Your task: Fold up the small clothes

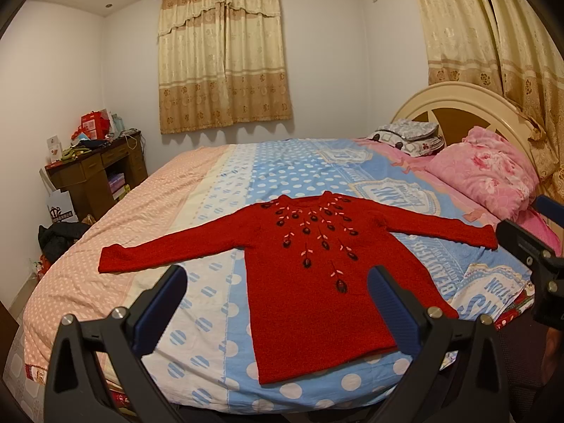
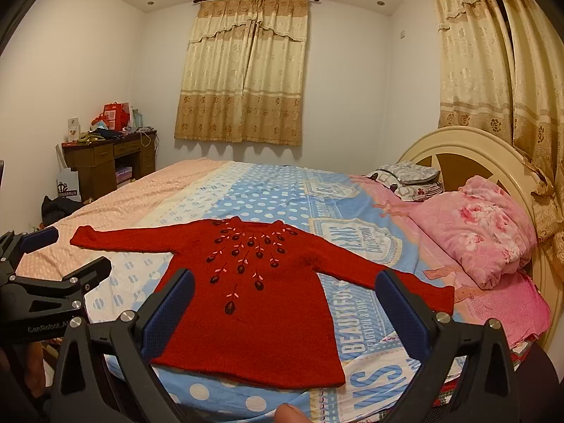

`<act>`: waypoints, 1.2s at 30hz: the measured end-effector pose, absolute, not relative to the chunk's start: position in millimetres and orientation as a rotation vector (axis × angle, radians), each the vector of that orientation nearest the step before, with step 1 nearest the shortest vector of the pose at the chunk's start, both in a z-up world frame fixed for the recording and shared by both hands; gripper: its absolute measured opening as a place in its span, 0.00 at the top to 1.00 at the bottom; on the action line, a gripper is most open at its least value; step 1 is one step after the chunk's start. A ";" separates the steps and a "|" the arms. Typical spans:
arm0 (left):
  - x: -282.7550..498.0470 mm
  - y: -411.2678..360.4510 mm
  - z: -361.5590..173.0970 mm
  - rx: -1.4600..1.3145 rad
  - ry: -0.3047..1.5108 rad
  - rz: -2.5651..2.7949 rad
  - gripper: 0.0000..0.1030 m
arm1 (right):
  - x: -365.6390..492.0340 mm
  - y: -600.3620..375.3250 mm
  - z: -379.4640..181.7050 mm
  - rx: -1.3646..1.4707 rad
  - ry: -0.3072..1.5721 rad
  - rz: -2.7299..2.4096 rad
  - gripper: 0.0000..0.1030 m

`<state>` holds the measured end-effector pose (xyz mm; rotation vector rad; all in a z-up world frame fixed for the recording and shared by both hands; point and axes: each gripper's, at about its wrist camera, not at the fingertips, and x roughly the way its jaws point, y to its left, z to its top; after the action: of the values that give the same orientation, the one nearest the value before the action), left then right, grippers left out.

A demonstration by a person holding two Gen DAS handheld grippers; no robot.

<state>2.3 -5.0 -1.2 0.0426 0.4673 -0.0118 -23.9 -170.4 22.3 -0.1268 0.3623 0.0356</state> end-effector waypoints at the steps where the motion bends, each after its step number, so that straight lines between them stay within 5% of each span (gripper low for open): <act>1: 2.2 -4.7 -1.6 0.042 0.468 -0.012 0.00 | -23.8 -170.2 22.4 -0.126 0.363 0.035 0.01; 36: 6.1 6.6 -10.7 0.032 0.482 -0.002 0.00 | -24.7 -162.2 21.9 -0.149 0.370 0.047 0.01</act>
<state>6.1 6.6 -10.7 0.0316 0.4819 -0.0019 -24.7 -162.2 21.9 -0.1491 0.3702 0.0469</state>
